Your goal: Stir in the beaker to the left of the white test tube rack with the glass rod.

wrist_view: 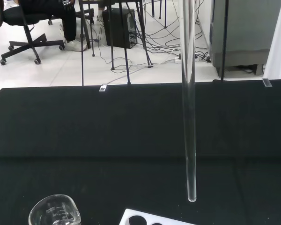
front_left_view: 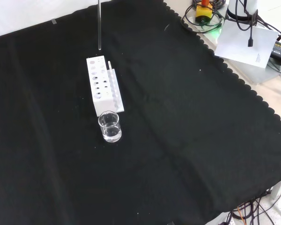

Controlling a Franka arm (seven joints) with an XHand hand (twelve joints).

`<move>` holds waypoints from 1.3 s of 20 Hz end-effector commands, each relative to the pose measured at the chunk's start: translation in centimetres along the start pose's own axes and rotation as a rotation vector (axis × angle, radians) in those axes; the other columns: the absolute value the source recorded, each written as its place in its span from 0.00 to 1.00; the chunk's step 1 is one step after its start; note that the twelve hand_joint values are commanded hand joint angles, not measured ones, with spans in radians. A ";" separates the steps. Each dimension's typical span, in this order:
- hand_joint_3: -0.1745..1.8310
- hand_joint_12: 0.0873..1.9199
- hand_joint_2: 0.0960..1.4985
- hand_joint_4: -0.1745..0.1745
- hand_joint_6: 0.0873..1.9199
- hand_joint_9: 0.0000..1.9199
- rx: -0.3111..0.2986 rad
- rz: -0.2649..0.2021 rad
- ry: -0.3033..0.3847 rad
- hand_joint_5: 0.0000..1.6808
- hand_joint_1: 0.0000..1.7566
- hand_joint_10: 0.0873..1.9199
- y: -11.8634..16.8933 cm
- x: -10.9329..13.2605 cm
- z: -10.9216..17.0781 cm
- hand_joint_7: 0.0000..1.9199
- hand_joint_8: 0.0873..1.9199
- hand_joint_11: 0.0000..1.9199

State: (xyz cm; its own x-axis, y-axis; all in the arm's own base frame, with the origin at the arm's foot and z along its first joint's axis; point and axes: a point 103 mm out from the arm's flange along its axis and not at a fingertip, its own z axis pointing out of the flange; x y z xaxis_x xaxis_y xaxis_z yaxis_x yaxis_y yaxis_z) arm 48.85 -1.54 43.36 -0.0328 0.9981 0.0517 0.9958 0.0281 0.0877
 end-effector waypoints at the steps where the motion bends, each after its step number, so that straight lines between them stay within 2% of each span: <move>1: 0.00 0.51 0.74 0.00 0.17 0.81 0.004 -0.010 -0.005 0.70 0.74 0.46 0.5 0.8 0.1 0.60 0.52 0.71; 7: 0.00 0.52 0.73 0.00 0.17 0.81 0.001 -0.048 0.000 0.70 0.74 0.46 1.8 2.7 -0.2 0.60 0.52 0.71; 13: 0.00 0.52 0.73 0.00 0.17 0.81 -0.010 -0.122 -0.001 0.70 0.74 0.46 3.5 5.7 -0.7 0.60 0.52 0.70; 20: 0.00 0.52 0.73 0.00 0.16 0.81 -0.002 -0.232 0.030 0.70 0.74 0.46 5.8 9.8 1.2 0.60 0.52 0.70; 26: 0.00 0.52 0.73 0.00 0.16 0.81 0.013 -0.288 0.051 0.70 0.74 0.46 7.6 12.1 2.9 0.60 0.52 0.70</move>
State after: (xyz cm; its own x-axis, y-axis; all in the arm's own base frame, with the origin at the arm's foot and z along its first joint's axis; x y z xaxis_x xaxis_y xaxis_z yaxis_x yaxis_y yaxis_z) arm 54.73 8.03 42.62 -0.2508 0.9662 0.0602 0.9654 0.2451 0.0888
